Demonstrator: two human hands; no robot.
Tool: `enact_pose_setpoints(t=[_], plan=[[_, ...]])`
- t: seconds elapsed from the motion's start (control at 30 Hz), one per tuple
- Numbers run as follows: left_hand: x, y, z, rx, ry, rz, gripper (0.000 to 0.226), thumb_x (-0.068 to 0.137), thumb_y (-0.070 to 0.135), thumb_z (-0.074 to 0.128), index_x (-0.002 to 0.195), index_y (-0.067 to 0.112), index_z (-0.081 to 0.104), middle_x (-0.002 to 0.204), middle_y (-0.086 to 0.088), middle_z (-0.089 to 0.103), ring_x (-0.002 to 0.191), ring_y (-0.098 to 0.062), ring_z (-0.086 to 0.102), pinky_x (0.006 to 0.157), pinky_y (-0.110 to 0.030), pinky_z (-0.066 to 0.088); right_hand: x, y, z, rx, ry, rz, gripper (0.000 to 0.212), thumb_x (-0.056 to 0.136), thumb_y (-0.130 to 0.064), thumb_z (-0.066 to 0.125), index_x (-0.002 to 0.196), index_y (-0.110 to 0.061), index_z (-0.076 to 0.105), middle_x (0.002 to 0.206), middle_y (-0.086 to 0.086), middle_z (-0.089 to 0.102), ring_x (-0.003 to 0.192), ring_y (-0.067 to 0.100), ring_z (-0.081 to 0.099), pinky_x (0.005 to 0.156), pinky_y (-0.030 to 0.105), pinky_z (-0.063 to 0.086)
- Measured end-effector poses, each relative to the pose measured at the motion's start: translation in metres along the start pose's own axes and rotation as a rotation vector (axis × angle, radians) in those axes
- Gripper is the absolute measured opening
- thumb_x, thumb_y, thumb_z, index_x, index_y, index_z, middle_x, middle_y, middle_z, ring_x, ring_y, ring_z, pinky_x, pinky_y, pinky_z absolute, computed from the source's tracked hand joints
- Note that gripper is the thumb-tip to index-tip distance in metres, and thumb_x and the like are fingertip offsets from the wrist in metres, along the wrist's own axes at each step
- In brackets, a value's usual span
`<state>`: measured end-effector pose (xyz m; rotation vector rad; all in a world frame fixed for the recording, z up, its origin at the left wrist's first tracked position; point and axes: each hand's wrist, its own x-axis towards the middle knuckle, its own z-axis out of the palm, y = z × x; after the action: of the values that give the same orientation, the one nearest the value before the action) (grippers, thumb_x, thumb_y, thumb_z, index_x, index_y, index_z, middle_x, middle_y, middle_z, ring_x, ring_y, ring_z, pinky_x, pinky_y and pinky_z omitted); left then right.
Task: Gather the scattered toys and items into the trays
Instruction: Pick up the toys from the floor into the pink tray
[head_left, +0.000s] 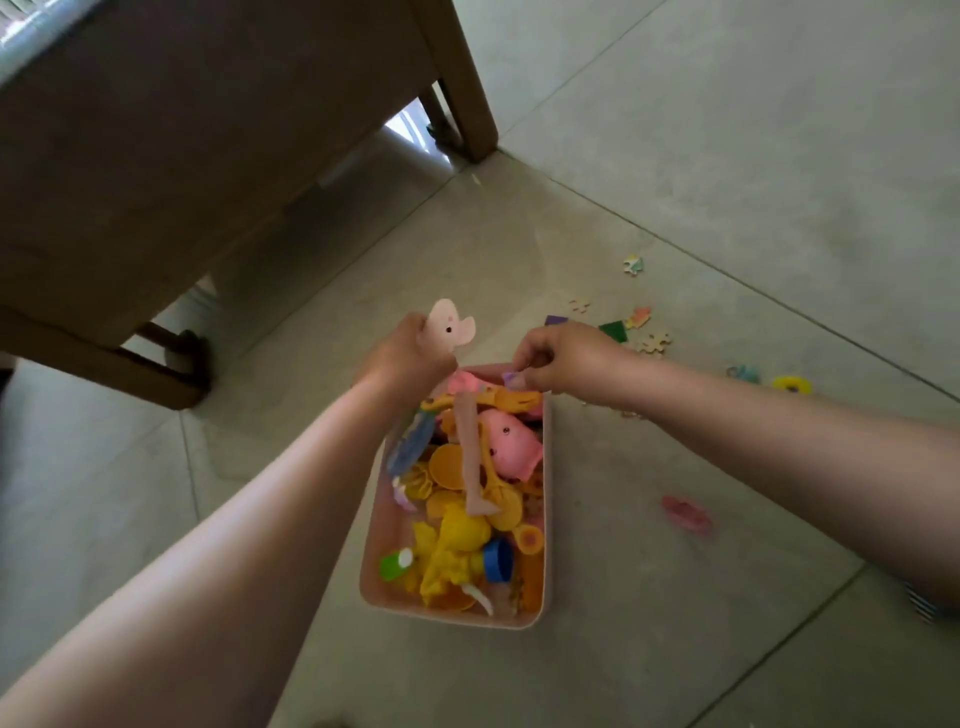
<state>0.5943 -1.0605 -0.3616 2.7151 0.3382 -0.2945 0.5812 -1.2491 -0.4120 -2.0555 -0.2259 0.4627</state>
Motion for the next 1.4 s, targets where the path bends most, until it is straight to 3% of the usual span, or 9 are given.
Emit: enact_pose_setpoints(t=[0.1,0.17,0.43,0.6,0.73,0.93,1.1,1.27,1.4], plan=[[0.007,-0.031,-0.007,0.269,-0.136,0.05,0.054,0.081,0.034,0.07,0.129,0.026,0.049,0.119,0.003,0.058,0.104,-0.022,0.056,0.088,-0.036,0.049,-0.002,0.002,0.008,-0.061,-0.038,-0.018,0.015,0.079,-0.027,0.077,0.092,-0.023,0.07,0.083,-0.009,0.065,0.08,0.01,0.062,0.071,0.026,0.048],[0.008,-0.039,-0.006,0.394,-0.258,0.041,0.058,0.081,0.024,0.068,0.135,0.031,0.049,0.129,-0.002,0.057,0.111,-0.024,0.056,0.091,-0.034,0.048,-0.002,0.011,0.002,-0.052,0.038,0.002,0.014,0.082,-0.024,0.074,0.094,-0.02,0.07,0.085,-0.007,0.065,0.082,0.012,0.062,0.071,0.027,0.048],[0.002,-0.02,0.004,0.557,-0.497,0.1,0.07,0.091,0.011,0.048,0.15,0.035,0.019,0.146,-0.006,0.042,0.127,-0.029,0.046,0.1,-0.035,0.042,0.01,0.038,-0.016,-0.081,0.176,0.041,0.01,0.085,-0.017,0.068,0.093,-0.023,0.068,0.086,-0.004,0.062,0.086,0.018,0.062,0.074,0.028,0.046],[0.02,-0.009,-0.029,0.678,-0.552,0.158,0.073,0.093,0.011,0.052,0.152,0.032,0.014,0.146,-0.007,0.043,0.118,-0.027,0.055,0.094,-0.035,0.051,0.013,0.015,-0.035,-0.222,0.102,0.035,0.015,0.087,-0.017,0.066,0.101,-0.022,0.069,0.082,-0.011,0.057,0.077,0.009,0.055,0.06,0.022,0.04],[0.044,0.01,-0.043,0.793,-0.498,0.305,0.072,0.094,0.007,0.051,0.153,0.026,0.015,0.15,-0.007,0.039,0.131,-0.025,0.045,0.107,-0.036,0.038,0.007,-0.002,-0.065,-0.445,-0.005,0.096,0.021,0.086,-0.022,0.068,0.107,-0.022,0.068,0.084,-0.013,0.059,0.073,0.006,0.054,0.055,0.017,0.036],[0.085,0.056,0.014,0.542,-0.385,0.539,0.062,0.093,0.013,0.051,0.149,0.027,0.028,0.141,-0.004,0.05,0.124,-0.024,0.051,0.101,-0.034,0.043,0.003,-0.017,-0.105,-0.613,-0.029,0.328,0.026,0.087,-0.026,0.068,0.113,-0.024,0.064,0.106,-0.003,0.062,0.092,0.016,0.057,0.07,0.025,0.043],[0.117,0.073,0.066,0.383,-0.376,0.562,0.062,0.09,0.021,0.063,0.146,0.02,0.036,0.138,-0.011,0.051,0.123,-0.029,0.05,0.096,-0.035,0.043,0.024,0.009,-0.098,-0.691,0.023,0.465,0.034,0.089,-0.024,0.066,0.122,-0.024,0.058,0.118,0.002,0.061,0.103,0.022,0.059,0.079,0.029,0.047],[0.136,0.063,0.091,0.315,-0.369,0.527,0.066,0.077,0.031,0.077,0.133,0.017,0.046,0.126,-0.013,0.054,0.11,-0.031,0.054,0.079,-0.033,0.042,0.049,0.063,-0.072,-0.613,0.246,0.531,0.036,0.094,-0.021,0.057,0.13,-0.022,0.052,0.125,0.01,0.052,0.105,0.027,0.057,0.077,0.029,0.042],[0.14,0.053,0.108,0.223,-0.342,0.562,0.047,0.074,0.028,0.077,0.113,0.019,0.053,0.114,-0.01,0.049,0.094,-0.029,0.055,0.074,-0.032,0.044,0.063,0.087,-0.055,-0.523,0.405,0.564,0.028,0.089,-0.026,0.065,0.116,-0.024,0.059,0.118,0.009,0.046,0.095,0.027,0.056,0.073,0.028,0.041]])
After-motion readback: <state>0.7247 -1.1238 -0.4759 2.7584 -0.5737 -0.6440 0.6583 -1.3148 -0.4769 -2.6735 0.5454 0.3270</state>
